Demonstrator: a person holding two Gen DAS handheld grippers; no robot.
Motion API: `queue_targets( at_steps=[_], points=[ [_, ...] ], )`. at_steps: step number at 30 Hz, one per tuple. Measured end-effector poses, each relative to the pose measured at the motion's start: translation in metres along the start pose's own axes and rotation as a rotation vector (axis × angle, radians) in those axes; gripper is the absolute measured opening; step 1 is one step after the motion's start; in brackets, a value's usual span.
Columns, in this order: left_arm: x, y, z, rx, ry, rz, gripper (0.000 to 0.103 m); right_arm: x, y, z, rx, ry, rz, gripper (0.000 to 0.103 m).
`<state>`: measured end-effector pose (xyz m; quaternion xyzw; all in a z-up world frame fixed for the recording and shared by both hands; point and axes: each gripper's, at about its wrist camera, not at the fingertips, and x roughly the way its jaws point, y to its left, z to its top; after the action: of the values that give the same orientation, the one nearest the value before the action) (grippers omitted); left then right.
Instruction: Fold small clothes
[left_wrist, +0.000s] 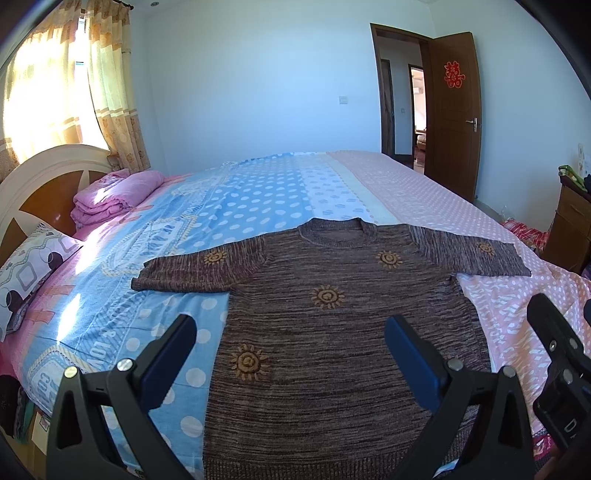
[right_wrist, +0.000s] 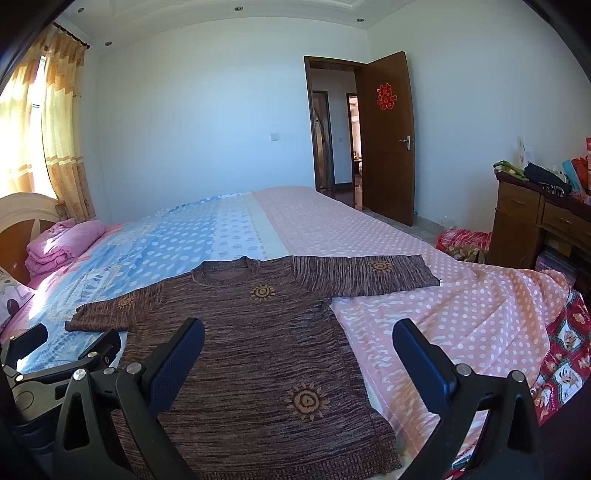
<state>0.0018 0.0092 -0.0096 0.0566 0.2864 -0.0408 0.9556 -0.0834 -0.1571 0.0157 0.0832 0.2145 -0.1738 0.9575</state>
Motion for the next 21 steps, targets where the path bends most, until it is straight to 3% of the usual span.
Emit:
queue_targets(
  at_steps=[14, 21],
  points=[
    [0.065, -0.011, 0.013, -0.004, 0.09, -0.048, 0.103, 0.05, -0.02, 0.011, 0.022, 0.057, -0.064, 0.102],
    [0.11, -0.014, 0.033, 0.017, 0.127, -0.049, 0.103, 0.092, -0.053, 0.031, 0.082, 0.084, -0.074, 0.102]
  ],
)
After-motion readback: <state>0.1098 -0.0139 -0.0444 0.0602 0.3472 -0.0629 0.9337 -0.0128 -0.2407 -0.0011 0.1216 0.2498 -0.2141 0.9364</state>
